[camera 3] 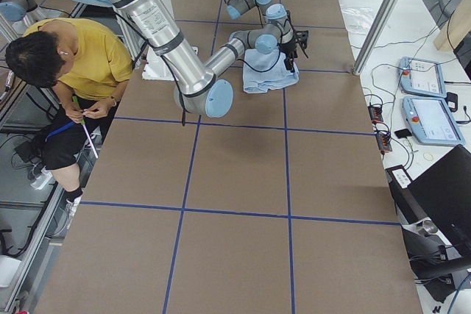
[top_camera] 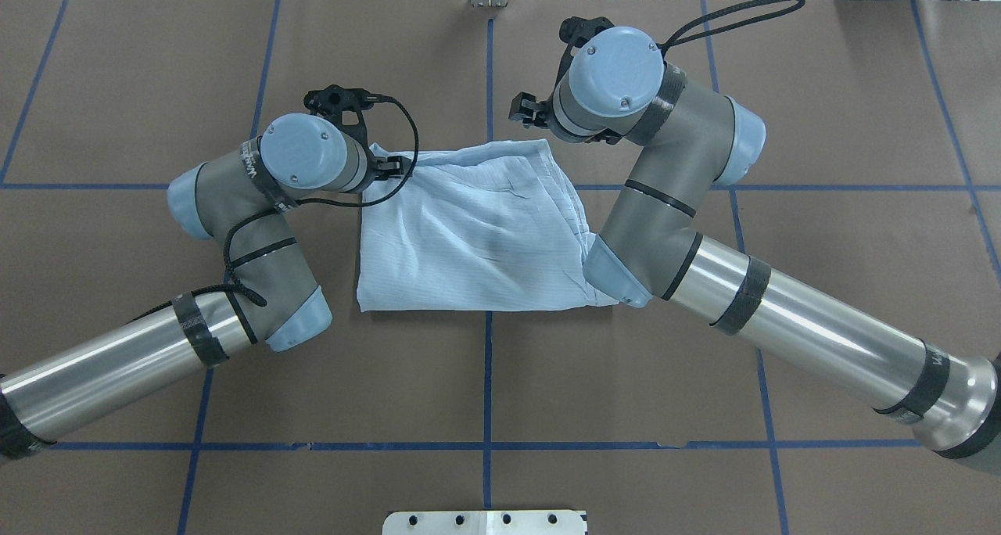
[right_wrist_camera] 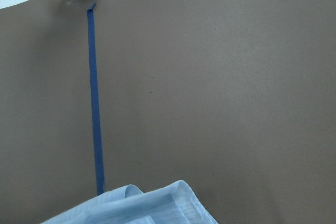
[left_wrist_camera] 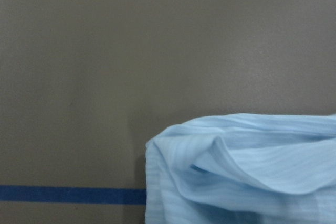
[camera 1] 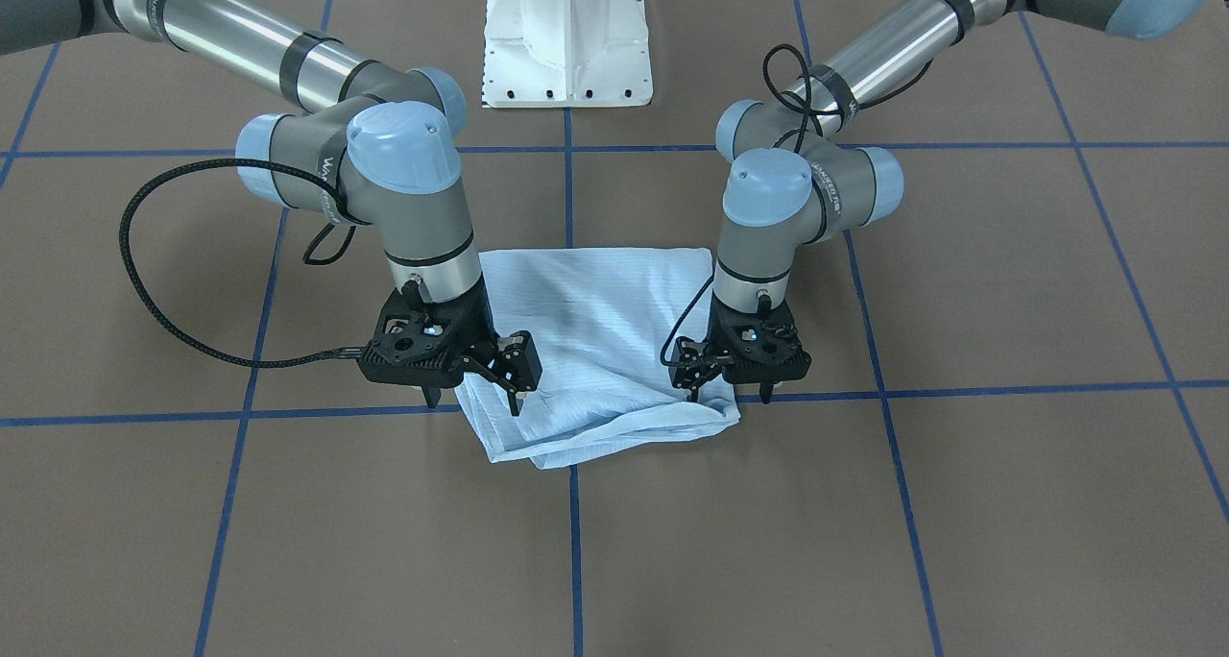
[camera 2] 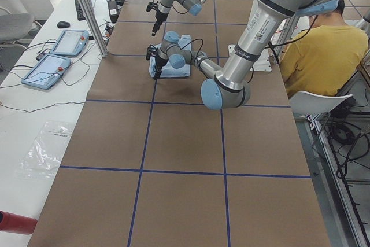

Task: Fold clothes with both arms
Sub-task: 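Release the fold and raise both grippers away from the shirt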

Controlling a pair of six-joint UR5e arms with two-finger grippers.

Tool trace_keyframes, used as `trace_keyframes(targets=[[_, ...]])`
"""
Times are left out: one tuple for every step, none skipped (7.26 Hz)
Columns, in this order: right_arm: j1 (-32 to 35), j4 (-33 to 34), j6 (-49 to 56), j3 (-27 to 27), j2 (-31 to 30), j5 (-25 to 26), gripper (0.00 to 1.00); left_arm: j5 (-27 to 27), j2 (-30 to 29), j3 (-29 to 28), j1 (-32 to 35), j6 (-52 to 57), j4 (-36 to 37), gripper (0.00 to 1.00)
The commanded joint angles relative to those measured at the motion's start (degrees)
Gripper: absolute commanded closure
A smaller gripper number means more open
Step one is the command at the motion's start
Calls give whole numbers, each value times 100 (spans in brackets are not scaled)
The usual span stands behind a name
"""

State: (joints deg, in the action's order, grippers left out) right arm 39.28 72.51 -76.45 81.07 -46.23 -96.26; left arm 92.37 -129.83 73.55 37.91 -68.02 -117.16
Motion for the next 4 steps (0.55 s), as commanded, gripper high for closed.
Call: trace_keyframes(targets=[[-8, -149, 7, 5, -114, 19, 0, 0, -482, -1206, 601, 540, -716, 0], [-8, -158, -2, 5, -132, 28, 0, -8, -474, -1359, 830, 840, -773, 0], [-17, -149, -19, 5, -132, 37, 0, 9, -456, -1326, 893, 965, -808, 0], [-43, -149, -89, 5, -115, 45, 0, 88, -430, -1143, 894, 975, -808, 0]])
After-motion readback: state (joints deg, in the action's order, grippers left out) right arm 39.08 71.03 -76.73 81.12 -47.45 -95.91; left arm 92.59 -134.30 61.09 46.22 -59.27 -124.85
